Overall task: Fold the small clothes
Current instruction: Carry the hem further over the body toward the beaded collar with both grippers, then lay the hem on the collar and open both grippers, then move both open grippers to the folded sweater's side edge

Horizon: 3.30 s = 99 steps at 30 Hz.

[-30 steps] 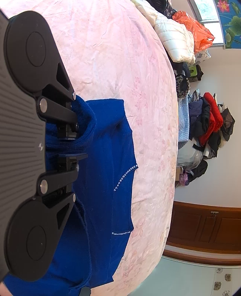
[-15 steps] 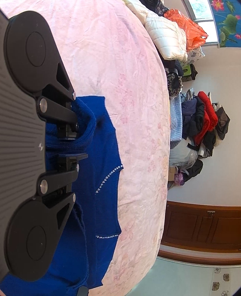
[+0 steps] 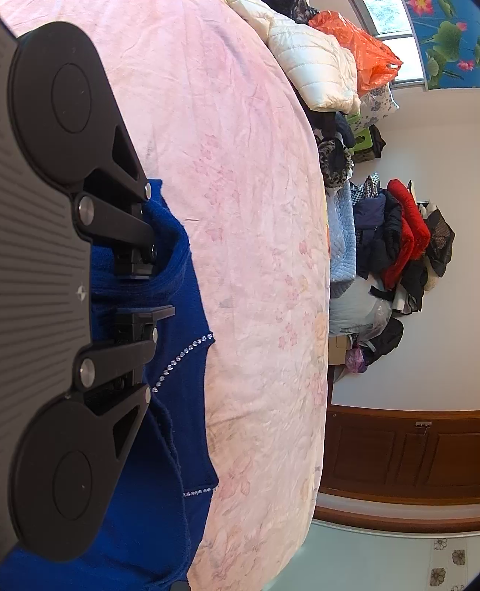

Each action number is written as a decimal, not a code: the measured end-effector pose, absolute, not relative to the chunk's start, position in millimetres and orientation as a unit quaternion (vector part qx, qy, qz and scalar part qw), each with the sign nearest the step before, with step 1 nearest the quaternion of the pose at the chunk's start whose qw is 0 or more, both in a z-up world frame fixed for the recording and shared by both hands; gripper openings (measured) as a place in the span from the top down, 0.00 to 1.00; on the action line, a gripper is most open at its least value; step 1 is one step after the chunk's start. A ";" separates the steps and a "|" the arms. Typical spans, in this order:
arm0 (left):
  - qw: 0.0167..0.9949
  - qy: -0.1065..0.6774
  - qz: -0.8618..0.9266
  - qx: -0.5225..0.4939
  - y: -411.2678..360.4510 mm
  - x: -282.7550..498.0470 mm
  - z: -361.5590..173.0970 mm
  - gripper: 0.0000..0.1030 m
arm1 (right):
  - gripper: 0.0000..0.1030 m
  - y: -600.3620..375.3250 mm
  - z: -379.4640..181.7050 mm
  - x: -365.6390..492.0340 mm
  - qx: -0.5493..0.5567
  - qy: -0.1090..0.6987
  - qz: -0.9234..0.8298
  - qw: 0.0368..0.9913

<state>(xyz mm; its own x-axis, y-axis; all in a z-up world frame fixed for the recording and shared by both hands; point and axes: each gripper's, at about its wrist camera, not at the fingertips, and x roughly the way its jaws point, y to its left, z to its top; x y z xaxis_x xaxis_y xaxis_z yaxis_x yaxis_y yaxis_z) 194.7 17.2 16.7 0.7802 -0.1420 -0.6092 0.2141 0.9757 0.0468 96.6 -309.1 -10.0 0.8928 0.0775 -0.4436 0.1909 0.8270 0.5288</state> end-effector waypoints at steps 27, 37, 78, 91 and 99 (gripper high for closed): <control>0.911 0.392 -0.106 0.074 -4.0 267.4 -25.6 0.86 | 0.73 -337.6 -51.8 180.9 0.341 0.287 -0.068 0.893; 0.887 0.445 -0.108 -0.056 45.9 297.9 -6.7 0.41 | 0.40 -334.0 -40.3 176.8 0.329 0.255 -0.089 0.905; 0.915 0.347 -0.117 0.168 67.4 217.9 0.3 0.20 | 0.12 -85.9 30.0 107.0 -0.103 0.269 0.089 0.954; 0.913 0.331 0.110 0.211 62.9 338.0 -11.3 0.09 | 0.11 -125.9 14.7 82.8 0.017 0.295 0.038 0.955; 0.888 0.432 -0.156 0.027 152.4 264.2 4.3 0.09 | 0.10 -31.5 -2.6 72.1 -0.166 0.292 0.124 0.934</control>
<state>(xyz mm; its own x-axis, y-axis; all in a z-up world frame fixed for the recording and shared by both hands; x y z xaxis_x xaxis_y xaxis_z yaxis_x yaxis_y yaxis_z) 264.2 152.4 4.3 0.5771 -0.2546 -0.7759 0.3009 0.9496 -0.0878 72.1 -31.5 -2.6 0.7986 0.1351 -0.5864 -0.3291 0.9139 -0.2376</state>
